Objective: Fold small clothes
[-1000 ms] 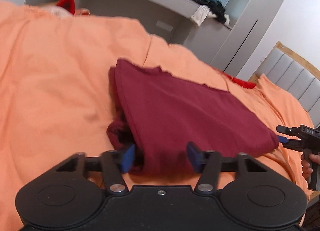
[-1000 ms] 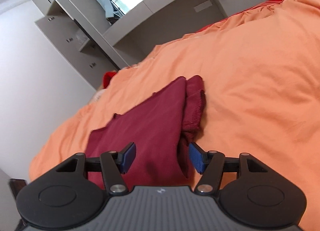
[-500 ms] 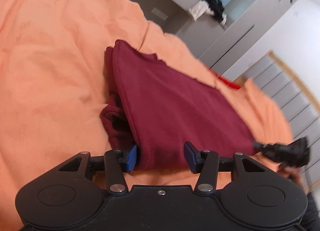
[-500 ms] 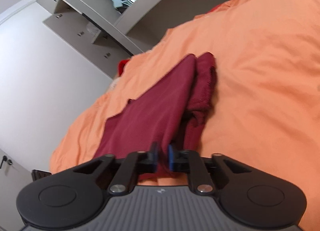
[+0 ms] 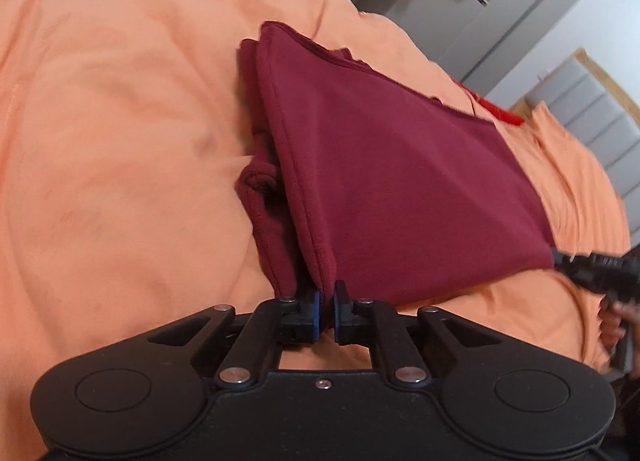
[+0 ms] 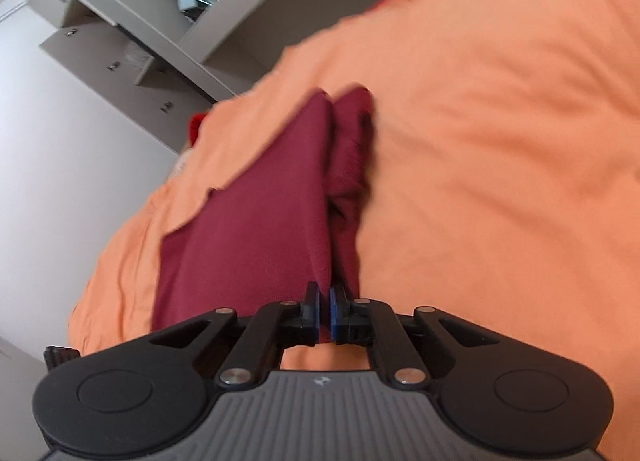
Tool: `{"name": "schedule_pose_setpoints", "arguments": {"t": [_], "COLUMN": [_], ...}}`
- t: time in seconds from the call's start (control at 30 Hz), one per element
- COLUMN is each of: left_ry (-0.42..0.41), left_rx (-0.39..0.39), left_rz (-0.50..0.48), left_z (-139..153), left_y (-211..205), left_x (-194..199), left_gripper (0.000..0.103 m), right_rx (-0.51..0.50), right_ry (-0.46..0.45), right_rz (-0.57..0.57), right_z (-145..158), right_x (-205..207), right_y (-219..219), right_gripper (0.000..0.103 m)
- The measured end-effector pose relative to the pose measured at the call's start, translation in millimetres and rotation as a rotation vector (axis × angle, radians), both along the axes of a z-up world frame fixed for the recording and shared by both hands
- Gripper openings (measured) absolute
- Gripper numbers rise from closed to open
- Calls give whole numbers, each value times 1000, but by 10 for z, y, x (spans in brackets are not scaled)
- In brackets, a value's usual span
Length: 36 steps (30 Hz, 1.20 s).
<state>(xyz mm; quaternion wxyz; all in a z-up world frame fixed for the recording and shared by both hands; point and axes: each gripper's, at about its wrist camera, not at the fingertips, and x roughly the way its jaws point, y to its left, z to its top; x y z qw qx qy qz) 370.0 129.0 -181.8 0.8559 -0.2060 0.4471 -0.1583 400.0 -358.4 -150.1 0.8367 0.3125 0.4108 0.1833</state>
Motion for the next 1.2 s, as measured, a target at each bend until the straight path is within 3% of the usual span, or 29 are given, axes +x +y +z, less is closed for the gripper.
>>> {"name": "schedule_pose_setpoints", "arguments": {"t": [0.17, 0.2, 0.23, 0.27, 0.33, 0.4, 0.43, 0.5, 0.57, 0.63, 0.67, 0.77, 0.97, 1.0, 1.07, 1.1, 1.13, 1.2], "left_ry": [-26, -30, -35, -57, -94, -146, -181, -255, -306, -348, -360, -367, -213, -192, -138, -121, -111, -120], "left_rx": [-22, -29, -16, -10, -7, 46, 70, 50, -19, -67, -89, -179, -285, -257, -115, -59, -35, -73], "left_rz": [35, 54, 83, 108, 132, 193, 234, 276, 278, 265, 233, 168, 76, 67, 99, 104, 95, 94], "left_z": [106, 141, 185, 239, 361, 480, 528, 602, 635, 651, 652, 581, 259, 220, 113, 71, 56, 113], "left_y": [146, 196, 246, 295, 384, 454, 477, 510, 459, 318, 224, -9, -269, -313, -331, -324, -312, -257], "left_x": [-149, -187, -231, -289, -396, -497, -542, -612, -620, -590, -536, -386, -85, -29, 57, 95, 123, 109], "left_gripper": [22, 35, 57, 65, 82, 92, 98, 100, 102, 102, 102, 102, 102, 102, 97, 85, 82, 84], "right_rx": [-7, -12, -34, -75, -139, -204, -235, -269, -285, -301, -310, -294, -285, -288, -292, -305, -309, -292], "right_ry": [-8, -5, -2, -3, -26, -53, -73, -143, -228, -320, -354, -418, -321, -288, -225, -200, -181, -171], "right_rz": [-14, -16, -25, -47, -83, -127, -139, -164, -176, -163, -169, -130, -75, -68, -65, -67, -64, -54], "right_z": [67, 87, 125, 187, 303, 428, 489, 633, 791, 936, 984, 1081, 800, 718, 555, 488, 433, 377], "right_x": [-75, -95, -124, -152, -243, -362, -417, -519, -588, -601, -593, -466, -73, -32, 32, 65, 93, 73], "right_y": [-15, -22, -23, -15, -34, -35, -41, 23, 152, 350, 462, 788, 1086, 1071, 1013, 988, 952, 873], "right_gripper": [7, 8, 10, 14, 48, 60, 60, 62, 71, 91, 96, 99, 98, 98, 98, 96, 91, 89]}}
